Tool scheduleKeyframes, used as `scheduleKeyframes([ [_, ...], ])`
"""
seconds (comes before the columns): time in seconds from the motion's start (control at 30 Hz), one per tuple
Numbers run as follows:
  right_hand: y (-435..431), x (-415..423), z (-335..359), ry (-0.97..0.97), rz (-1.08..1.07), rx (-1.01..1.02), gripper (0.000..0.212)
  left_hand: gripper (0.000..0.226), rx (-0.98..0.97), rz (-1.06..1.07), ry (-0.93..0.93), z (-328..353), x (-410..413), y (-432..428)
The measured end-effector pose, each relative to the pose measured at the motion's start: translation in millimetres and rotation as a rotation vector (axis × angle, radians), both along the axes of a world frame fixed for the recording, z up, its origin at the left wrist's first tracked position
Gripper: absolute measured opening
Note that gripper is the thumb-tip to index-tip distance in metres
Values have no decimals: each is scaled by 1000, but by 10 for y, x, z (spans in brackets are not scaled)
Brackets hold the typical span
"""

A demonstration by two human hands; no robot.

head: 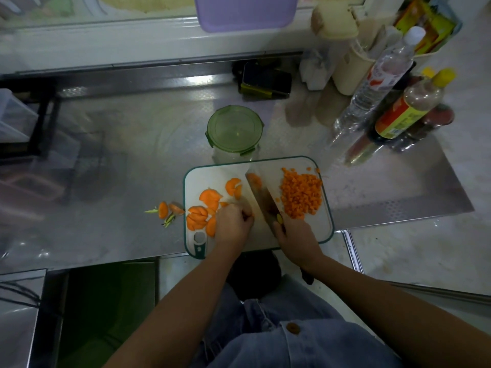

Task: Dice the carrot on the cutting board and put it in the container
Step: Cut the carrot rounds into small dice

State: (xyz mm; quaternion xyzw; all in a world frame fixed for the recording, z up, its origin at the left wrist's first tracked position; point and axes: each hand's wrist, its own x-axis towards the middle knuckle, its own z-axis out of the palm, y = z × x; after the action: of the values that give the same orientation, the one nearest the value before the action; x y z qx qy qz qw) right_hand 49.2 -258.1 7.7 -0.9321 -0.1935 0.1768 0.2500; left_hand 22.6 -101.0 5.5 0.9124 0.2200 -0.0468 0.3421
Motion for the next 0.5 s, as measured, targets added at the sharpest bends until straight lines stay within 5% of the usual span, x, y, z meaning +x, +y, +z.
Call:
scheduleKeyframes([
  [0.5, -66, 85, 33, 40, -196, 127, 20, 20, -139, -7, -107, -38, 62, -107],
])
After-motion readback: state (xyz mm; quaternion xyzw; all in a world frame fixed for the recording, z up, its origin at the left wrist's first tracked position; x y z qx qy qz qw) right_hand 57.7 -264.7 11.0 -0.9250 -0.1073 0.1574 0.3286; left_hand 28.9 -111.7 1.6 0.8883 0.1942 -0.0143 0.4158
